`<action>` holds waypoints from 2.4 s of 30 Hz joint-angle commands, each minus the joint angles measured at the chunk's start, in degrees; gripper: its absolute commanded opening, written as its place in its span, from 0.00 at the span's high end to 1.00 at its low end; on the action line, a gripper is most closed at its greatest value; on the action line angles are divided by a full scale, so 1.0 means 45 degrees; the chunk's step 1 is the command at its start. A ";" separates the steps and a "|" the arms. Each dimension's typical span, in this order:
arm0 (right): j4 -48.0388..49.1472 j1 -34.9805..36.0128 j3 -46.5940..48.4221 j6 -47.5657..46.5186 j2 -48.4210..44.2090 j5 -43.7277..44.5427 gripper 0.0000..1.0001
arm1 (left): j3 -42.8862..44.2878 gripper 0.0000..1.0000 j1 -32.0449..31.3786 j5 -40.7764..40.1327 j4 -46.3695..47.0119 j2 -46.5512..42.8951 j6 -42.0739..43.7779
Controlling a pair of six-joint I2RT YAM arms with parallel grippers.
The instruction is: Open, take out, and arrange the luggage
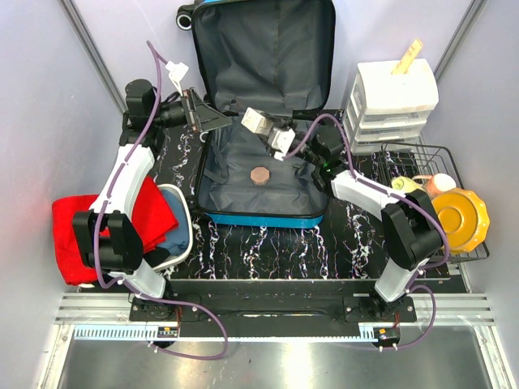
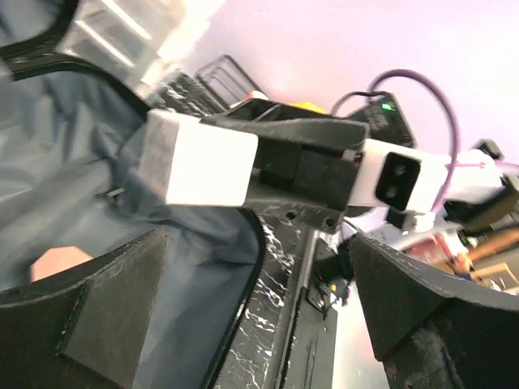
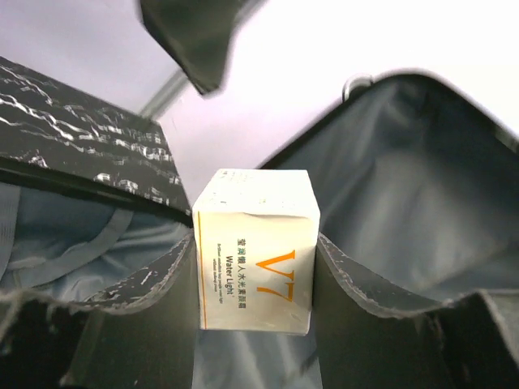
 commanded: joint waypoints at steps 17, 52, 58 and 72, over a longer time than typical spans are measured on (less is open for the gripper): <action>0.9508 0.0428 -0.1822 -0.1445 0.0070 -0.5615 1.00 | 0.1544 0.01 -0.0855 0.2835 -0.6526 0.0252 0.8072; 0.9606 0.1444 -0.2564 -0.2382 -0.0790 -0.7042 1.00 | -0.0839 0.20 -0.2418 0.4025 -0.7016 -0.1486 1.2900; 0.9508 0.1347 -0.2466 -0.2987 -0.0712 -0.5461 0.98 | -0.1366 0.71 -0.2263 0.3889 -0.6958 -0.1779 1.2781; -0.2307 0.1054 -0.2453 -0.3245 -0.4596 0.0475 0.00 | -0.0450 1.00 -0.1422 0.2699 -0.7016 -0.1857 1.3327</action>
